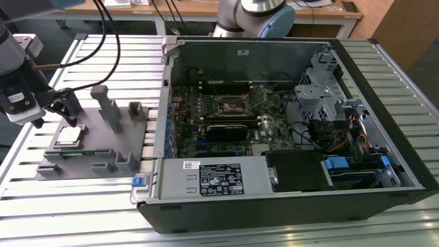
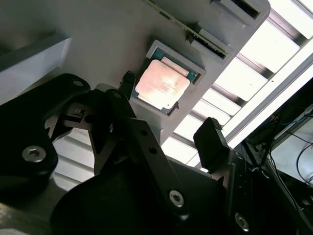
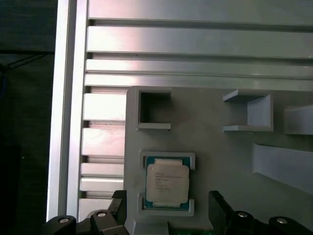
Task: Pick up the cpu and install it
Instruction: 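Pick up the cpu and move it towards the insertion slot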
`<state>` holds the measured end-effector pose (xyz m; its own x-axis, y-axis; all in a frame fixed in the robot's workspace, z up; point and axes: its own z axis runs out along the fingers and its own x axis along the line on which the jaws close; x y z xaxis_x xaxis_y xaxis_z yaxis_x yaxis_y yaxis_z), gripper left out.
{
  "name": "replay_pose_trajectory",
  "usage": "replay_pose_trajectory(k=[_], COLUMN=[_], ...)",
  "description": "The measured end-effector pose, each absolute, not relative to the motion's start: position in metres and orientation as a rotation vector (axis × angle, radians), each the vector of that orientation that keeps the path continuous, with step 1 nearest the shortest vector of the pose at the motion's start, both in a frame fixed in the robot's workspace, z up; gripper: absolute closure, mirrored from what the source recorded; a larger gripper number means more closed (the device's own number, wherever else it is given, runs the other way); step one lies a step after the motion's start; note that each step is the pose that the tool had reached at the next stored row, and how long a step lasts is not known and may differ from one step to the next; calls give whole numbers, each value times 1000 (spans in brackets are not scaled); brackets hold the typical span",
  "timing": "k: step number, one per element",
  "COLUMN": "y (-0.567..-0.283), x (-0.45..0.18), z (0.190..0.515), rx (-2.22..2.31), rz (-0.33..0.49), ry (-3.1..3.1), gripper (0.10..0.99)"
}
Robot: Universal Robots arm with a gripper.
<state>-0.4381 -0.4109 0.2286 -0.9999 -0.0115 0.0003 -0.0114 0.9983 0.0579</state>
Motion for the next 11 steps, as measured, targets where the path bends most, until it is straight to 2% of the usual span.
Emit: replay_pose_trajectory(k=[11], y=[-411], x=[-438], z=[214], rx=[15], rz=[-91], ry=[-3140], gripper=[325])
